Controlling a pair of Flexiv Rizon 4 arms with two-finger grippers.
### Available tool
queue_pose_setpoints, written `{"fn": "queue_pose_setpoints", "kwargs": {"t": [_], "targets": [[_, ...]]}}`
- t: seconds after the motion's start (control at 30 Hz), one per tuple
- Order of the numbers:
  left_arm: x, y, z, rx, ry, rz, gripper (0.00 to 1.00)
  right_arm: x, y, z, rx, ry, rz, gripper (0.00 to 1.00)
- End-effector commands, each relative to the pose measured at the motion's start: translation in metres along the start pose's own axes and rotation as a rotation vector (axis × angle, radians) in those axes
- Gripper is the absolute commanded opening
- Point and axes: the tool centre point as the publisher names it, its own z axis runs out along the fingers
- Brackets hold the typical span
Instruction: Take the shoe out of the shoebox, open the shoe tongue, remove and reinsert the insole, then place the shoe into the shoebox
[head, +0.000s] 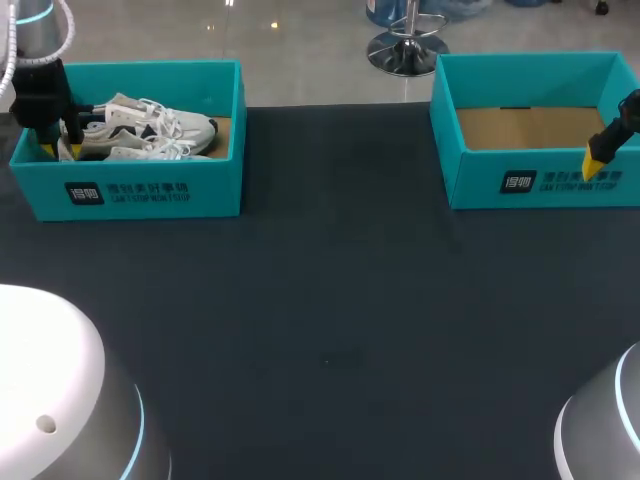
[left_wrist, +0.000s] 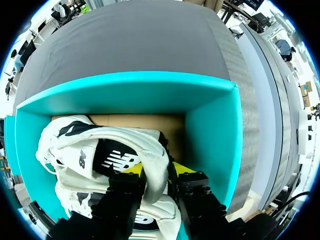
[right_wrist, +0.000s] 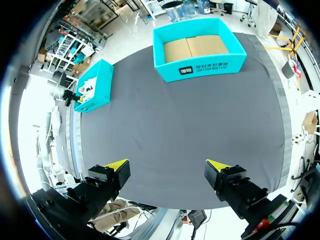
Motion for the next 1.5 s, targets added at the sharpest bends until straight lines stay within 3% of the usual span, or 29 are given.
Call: {"fn": "queue_pose_setpoints", "kwargs": {"t": [0.03,0.23,0.37,0.6,0.87,1.03,1.2,1.5], "targets": [[-0.001,0.000,0.000,-0.005,0.002,-0.001,0.00,0.001,0.003,0.000,0.006,-0.003,0.000,1.00],[0.003,-0.001,-0.005,-0.029,0.014,0.004,0.00,0.001,0.003,0.000,0.006,-0.003,0.000,1.00],[0.006,-0.008,-0.028,-0.059,0.018,-0.006,0.00,0.001,0.003,0.000,0.006,-0.003,0.000,1.00],[0.014,-0.027,-0.108,-0.112,-0.018,-0.017,0.00,0.001,0.003,0.000,0.006,-0.003,0.000,1.00],[0.026,-0.052,-0.210,-0.092,0.022,-0.047,0.00,0.001,0.003,0.000,0.006,-0.003,0.000,1.00],[0.036,-0.062,-0.251,-0.110,0.053,-0.089,0.00,0.001,0.003,0.000,0.006,-0.003,0.000,1.00],[0.037,-0.069,-0.264,-0.150,0.059,-0.131,0.00,0.001,0.003,0.000,0.006,-0.003,0.000,1.00],[0.037,-0.069,-0.264,-0.150,0.059,-0.131,0.00,0.001,0.003,0.000,0.006,-0.003,0.000,1.00]]}}
